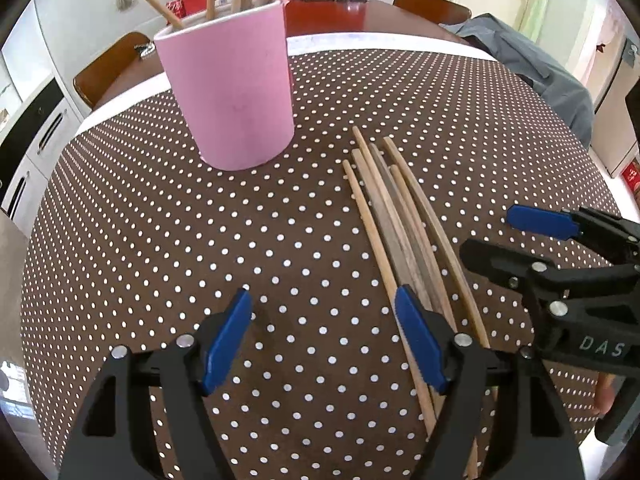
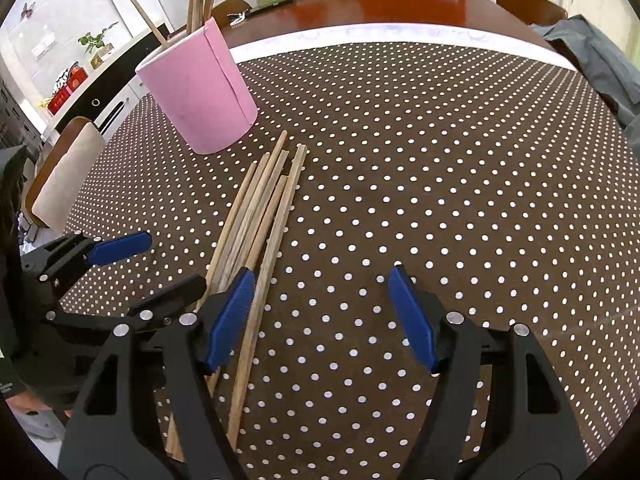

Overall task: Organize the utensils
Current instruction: 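Move both open tools back down to the chopstick pile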

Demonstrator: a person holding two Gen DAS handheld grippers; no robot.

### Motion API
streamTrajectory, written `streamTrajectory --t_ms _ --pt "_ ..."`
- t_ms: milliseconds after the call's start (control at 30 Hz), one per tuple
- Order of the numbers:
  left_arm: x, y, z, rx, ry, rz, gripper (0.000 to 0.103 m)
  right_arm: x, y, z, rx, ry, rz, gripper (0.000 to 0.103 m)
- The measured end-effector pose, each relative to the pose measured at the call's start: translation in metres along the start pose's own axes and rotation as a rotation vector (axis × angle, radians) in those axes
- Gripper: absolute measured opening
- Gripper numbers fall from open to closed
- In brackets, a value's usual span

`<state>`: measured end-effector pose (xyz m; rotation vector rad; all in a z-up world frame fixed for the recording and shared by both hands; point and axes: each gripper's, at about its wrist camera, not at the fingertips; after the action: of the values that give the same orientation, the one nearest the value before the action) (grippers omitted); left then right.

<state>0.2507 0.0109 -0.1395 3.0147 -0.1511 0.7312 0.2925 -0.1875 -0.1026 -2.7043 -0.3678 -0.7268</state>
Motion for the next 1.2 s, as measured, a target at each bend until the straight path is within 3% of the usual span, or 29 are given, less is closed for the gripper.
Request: streamTrajectory --t_ms 67,167,300,367,600,633,833,867,933,1000,1200 --pt "0.0 -0.004 0.002 -0.043 -0.017 -0.027 0.073 0.001 0.001 -0.001 0.015 -0.006 0.004 0.069" --pt "-0.004 -0.004 0.0 -0.033 -0.013 -0.027 0.073 0.001 0.002 -0.001 0.018 -0.014 0.005 0.069" --pt "-0.007 -0.004 -0.004 0.006 -0.006 -0.005 0.074 0.001 0.001 -0.002 0.01 -0.024 0.004 0.069" --pt "-0.009 -0.011 -0.001 0.084 -0.034 -0.004 0.075 0.002 -0.002 -0.002 0.009 -0.031 0.007 0.069" --pt "-0.012 -0.032 -0.018 -0.123 0.01 -0.108 0.075 0.008 -0.014 0.004 -0.017 -0.052 -0.014 0.069" --pt "-0.013 -0.031 -0.017 -0.156 -0.004 -0.104 0.075 0.008 -0.015 0.004 -0.025 -0.055 -0.022 0.066" --pt "-0.01 -0.033 -0.017 -0.183 -0.016 -0.135 0.075 0.014 -0.03 0.013 -0.096 -0.082 -0.074 0.06" --pt "-0.01 -0.034 -0.018 -0.183 -0.018 -0.138 0.075 0.015 -0.033 0.015 -0.106 -0.085 -0.085 0.057" --pt "-0.008 -0.046 -0.019 -0.17 -0.018 -0.137 0.075 0.02 -0.044 0.019 -0.087 -0.093 -0.119 0.037" --pt "-0.007 -0.047 -0.019 -0.165 -0.019 -0.138 0.075 0.024 -0.05 0.02 -0.077 -0.111 -0.15 0.03" --pt "-0.002 -0.027 -0.005 -0.108 -0.016 -0.131 0.075 0.035 -0.051 0.031 -0.039 -0.151 -0.125 0.027"
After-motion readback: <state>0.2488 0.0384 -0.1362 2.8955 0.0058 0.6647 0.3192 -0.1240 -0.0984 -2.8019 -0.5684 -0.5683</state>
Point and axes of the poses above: each gripper's, at about its wrist camera, not at the fingertips, and z roughly the way its jaws point, y to its right, x to its top, and after that the axes turned 1 degree about -z, right-handed
